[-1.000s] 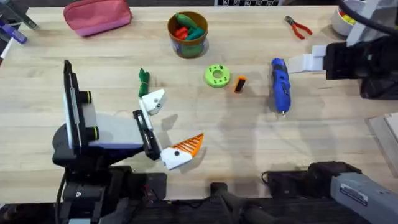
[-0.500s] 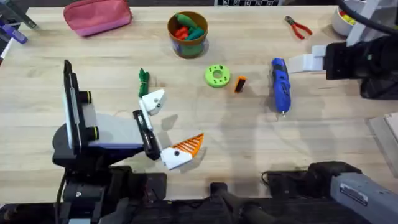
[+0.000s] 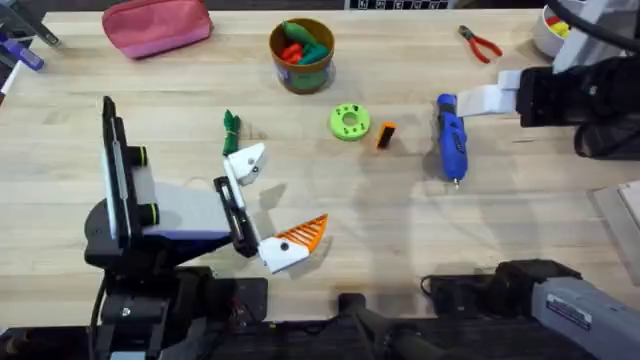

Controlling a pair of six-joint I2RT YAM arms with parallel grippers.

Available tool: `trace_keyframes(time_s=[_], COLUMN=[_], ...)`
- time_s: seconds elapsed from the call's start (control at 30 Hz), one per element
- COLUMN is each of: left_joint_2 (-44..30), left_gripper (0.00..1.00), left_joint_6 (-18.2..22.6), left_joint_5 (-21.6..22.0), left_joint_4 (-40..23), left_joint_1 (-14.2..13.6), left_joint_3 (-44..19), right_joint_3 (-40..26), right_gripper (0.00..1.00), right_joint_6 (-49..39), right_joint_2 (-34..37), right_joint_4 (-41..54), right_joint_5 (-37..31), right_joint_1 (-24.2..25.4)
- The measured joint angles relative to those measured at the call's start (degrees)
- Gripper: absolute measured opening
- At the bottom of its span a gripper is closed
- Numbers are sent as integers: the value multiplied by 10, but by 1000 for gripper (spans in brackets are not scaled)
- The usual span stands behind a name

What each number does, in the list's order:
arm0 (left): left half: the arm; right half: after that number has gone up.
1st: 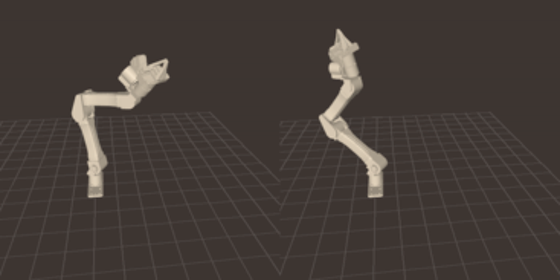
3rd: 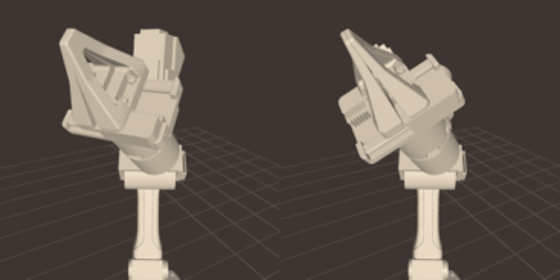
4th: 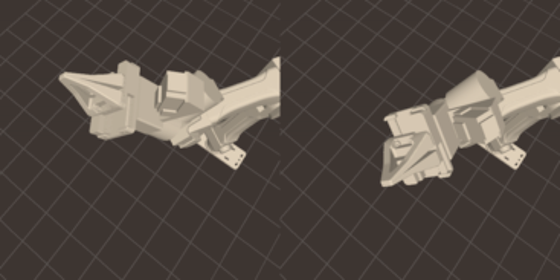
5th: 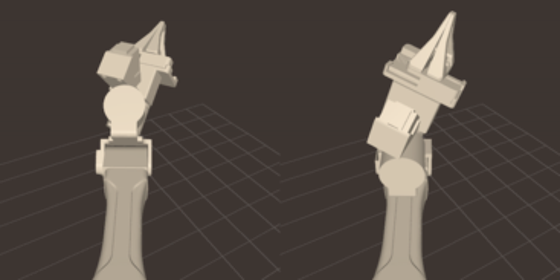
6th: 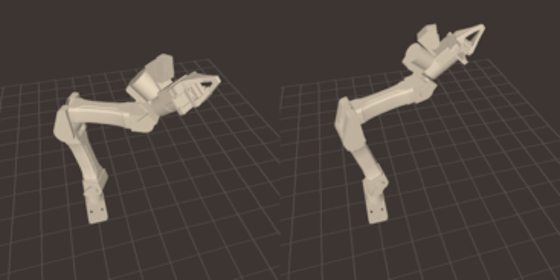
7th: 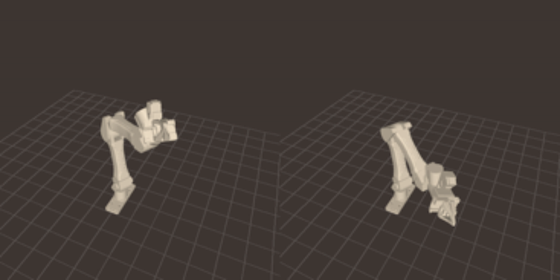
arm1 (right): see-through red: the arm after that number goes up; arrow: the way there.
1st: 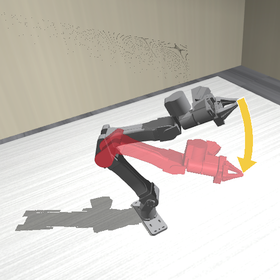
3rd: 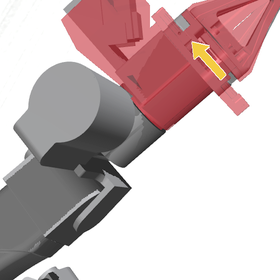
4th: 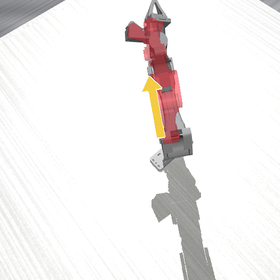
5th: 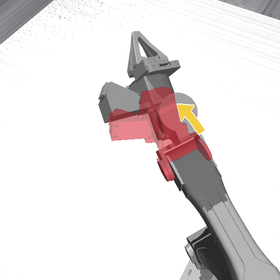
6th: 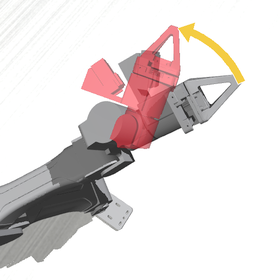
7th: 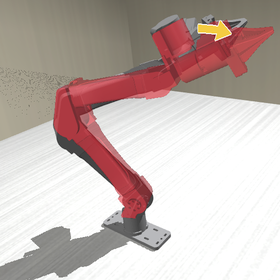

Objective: Pick up the gripper from the table and insert it into the empty holder that is missing its gripper. Then pick up a screw, insert it into the mounting hole, and use the screwdriver to tighten it. Finally, clean up the table by picking up the vegetable and placing it into the bucket.

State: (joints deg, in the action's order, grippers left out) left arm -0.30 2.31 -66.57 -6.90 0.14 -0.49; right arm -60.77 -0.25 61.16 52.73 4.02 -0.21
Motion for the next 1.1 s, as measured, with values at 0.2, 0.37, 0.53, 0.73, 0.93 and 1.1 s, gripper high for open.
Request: trace_keyframes(time_s=[0.2, 0.37, 0.53, 0.73, 0.93, 1.1], left_joint_2=[0, 0, 0, 0, 0, 0], left_gripper=[986, 986, 985, 986, 986, 986], left_joint_6=[0, 0, 0, 0, 0, 0], left_joint_5=[0, 0, 0, 0, 0, 0], left_joint_4=[0, 0, 0, 0, 0, 0], left_joint_1=[0, 0, 0, 0, 0, 0], left_joint_3=[0, 0, 0, 0, 0, 0], right_joint_3=[0, -7, -80, -186, -224, -224], right_gripper=[992, 992, 993, 994, 994, 994], right_joint_6=[28, 88, 203, 338, 423, 449], right_joint_2=[35, 45, 73, 172, 261, 300], right_joint_4=[-3, 2, 63, 131, 130, 117], right_joint_5=[8, -43, -100, -127, -130, -128], right_joint_1=[-8, -85, -183, -255, -289, -297])
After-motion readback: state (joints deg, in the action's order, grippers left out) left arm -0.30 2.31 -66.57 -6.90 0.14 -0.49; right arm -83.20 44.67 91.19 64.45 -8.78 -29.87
